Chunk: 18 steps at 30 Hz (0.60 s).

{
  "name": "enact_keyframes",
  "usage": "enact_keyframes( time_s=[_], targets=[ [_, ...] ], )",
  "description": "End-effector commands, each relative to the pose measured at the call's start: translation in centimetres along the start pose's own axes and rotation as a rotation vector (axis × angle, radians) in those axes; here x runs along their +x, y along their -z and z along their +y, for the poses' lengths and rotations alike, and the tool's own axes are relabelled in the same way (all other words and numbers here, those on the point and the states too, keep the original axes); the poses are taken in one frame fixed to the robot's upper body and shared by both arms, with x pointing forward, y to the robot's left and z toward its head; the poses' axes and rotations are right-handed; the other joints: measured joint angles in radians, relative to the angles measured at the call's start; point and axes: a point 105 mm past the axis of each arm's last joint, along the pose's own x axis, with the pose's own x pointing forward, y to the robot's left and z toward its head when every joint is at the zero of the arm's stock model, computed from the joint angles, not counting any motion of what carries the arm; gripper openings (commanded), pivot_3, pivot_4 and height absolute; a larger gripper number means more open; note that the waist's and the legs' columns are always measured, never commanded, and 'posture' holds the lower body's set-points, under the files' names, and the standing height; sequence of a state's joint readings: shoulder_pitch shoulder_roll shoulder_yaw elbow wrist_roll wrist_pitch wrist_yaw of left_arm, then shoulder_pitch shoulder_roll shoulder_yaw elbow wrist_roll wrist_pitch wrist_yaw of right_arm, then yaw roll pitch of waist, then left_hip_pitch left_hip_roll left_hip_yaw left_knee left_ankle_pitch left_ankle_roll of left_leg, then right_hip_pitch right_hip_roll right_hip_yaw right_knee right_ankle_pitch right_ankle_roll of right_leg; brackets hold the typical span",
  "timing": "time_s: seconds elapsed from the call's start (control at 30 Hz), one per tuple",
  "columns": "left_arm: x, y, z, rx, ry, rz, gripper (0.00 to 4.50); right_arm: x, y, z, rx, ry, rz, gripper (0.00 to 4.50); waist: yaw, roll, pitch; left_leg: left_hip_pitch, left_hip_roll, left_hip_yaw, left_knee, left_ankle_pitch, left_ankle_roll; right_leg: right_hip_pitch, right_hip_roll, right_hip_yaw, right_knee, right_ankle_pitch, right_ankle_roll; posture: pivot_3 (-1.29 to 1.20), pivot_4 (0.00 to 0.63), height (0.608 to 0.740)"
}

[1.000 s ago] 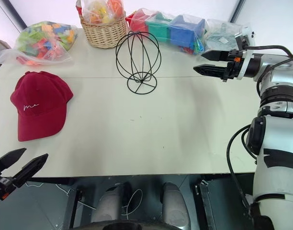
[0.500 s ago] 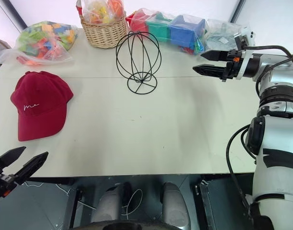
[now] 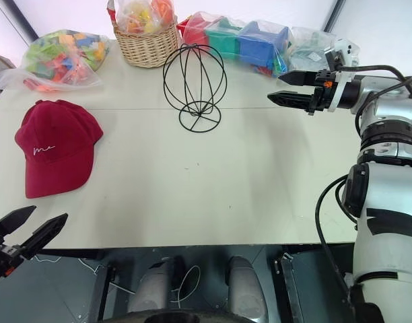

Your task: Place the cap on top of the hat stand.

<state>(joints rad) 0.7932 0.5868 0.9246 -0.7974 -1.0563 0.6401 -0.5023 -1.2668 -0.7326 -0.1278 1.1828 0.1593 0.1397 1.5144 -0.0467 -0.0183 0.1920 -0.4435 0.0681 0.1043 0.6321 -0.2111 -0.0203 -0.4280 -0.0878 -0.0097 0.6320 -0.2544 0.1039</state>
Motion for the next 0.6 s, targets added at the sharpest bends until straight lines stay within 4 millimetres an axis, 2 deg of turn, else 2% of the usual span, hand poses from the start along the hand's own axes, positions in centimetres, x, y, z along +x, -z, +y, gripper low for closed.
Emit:
enact_keyframes(
  time_s=[0.03, 0.13, 0.33, 0.43, 0.5, 0.6],
  targets=[
    [-0.2, -0.5, 0.0, 0.032, -0.005, -0.019, 4.46, -0.2, -1.7, -0.2, -0.053, 0.019, -0.038, 4.5, 0.0, 0.0, 0.0, 0.0, 0.0, 0.0, 0.0, 0.0, 0.0, 0.0, 0.0, 0.0, 0.0, 0.0, 0.0, 0.0, 0.15, 0.74],
    [0.1, -1.3, 1.0, 0.132, -0.071, -0.039, 4.46, 0.3, -1.6, 0.0, -0.045, -0.003, -0.038, 4.5, 0.0, 0.0, 0.0, 0.0, 0.0, 0.0, 0.0, 0.0, 0.0, 0.0, 0.0, 0.0, 0.0, 0.0, 0.0, 0.0, 0.15, 0.74],
    [-0.3, -1.9, 1.9, 0.196, -0.094, -0.029, 4.46, 2.2, -2.6, 2.9, -0.027, -0.215, -0.065, 4.5, -0.001, 0.0, 0.0, 0.0, 0.0, 0.0, 0.0, 0.0, 0.0, 0.0, 0.0, 0.0, 0.0, 0.001, 0.001, 0.0, 0.15, 0.74],
    [-0.7, -2.3, 2.7, 0.279, -0.127, -0.002, 4.46, 2.7, -3.1, 5.3, -0.014, -0.322, -0.089, 4.5, 0.003, 0.0, 0.0, 0.0, 0.0, 0.0, -0.001, 0.0, 0.0, 0.0, 0.0, 0.0, 0.0, 0.001, 0.001, 0.0, 0.15, 0.74],
    [-0.9, -2.3, 3.3, 0.367, -0.154, 0.035, 4.46, 2.9, -3.3, 7.0, -0.01, -0.392, -0.094, 4.5, 0.004, 0.0, 0.0, 0.0, 0.0, 0.0, 0.0, 0.0, 0.0, 0.0, 0.0, 0.0, 0.0, 0.001, 0.001, 0.0, 0.15, 0.74],
    [-1.3, -2.5, 4.5, 0.618, -0.216, 0.109, 4.46, 3.1, -3.4, 9.1, -0.005, -0.455, -0.097, 4.5, 0.004, 0.0, 0.0, 0.0, 0.0, 0.0, 0.0, -0.001, 0.0, 0.0, 0.0, 0.0, 0.0, 0.0, 0.0, 0.0, 0.15, 0.74]
  ],
)
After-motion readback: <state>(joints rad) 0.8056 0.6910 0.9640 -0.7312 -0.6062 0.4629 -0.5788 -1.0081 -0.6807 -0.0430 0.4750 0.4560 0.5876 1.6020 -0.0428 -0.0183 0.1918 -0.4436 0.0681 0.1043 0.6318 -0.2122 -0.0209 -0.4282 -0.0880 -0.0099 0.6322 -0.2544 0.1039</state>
